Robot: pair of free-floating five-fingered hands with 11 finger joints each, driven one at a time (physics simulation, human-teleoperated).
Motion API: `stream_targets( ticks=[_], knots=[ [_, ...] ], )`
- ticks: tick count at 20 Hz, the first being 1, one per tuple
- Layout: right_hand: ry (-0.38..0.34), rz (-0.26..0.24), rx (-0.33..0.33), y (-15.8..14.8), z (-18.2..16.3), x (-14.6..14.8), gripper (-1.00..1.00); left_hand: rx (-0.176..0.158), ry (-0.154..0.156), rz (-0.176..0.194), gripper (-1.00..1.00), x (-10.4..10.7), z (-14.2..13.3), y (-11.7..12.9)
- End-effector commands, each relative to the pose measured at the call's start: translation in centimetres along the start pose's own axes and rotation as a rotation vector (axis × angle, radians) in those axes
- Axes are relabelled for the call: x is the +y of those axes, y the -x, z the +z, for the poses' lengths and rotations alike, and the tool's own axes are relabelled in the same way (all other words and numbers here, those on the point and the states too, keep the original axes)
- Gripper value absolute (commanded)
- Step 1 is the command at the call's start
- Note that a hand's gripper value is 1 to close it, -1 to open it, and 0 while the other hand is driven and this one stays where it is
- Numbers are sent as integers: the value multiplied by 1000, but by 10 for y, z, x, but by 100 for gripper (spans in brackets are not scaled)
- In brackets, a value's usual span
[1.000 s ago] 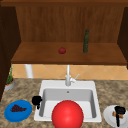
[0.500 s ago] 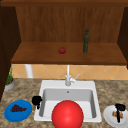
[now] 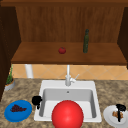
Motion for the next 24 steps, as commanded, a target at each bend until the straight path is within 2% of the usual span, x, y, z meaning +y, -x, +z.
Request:
stream_targets(
  ticks=[1, 3, 7, 8, 9, 10, 12, 13, 14, 19, 20, 21, 24],
  knots=[
    [-7, -37, 8, 13, -28, 19, -100, 0, 0, 0, 0, 0, 0, 0],
    [-11, -62, -4, 13, -26, 19, -100, 0, 0, 0, 0, 0, 0, 0],
    [34, -96, -16, 12, -14, 23, -100, 0, 0, 0, 0, 0, 0, 0],
    [53, -103, -19, 13, -10, 26, 100, 0, 0, 0, 0, 0, 0, 0],
    [83, -100, -20, 14, -3, 25, 100, 0, 0, 0, 0, 0, 0, 0],
    [129, -114, -19, 16, 6, 22, 100, 0, 0, 0, 0, 0, 0, 0],
    [174, -138, -34, 16, 12, 13, 100, 0, 0, 0, 0, 0, 0, 0],
    [196, -148, -37, 17, 16, 11, -100, 0, 0, 0, 0, 0, 0, 0],
    [201, -166, -32, 17, 23, 8, -100, 0, 0, 0, 0, 0, 0, 0],
    [297, -194, -12, 18, 37, 23, -100, 0, 0, 0, 0, 0, 0, 0],
    [315, -196, -8, 17, 39, 27, 100, 0, 0, 0, 0, 0, 0, 0],
    [339, -179, 0, 16, 40, 29, 100, 0, 0, 0, 0, 0, 0, 0],
    [370, -187, 15, 14, 43, 38, 100, 0, 0, 0, 0, 0, 0, 0]
  ],
)
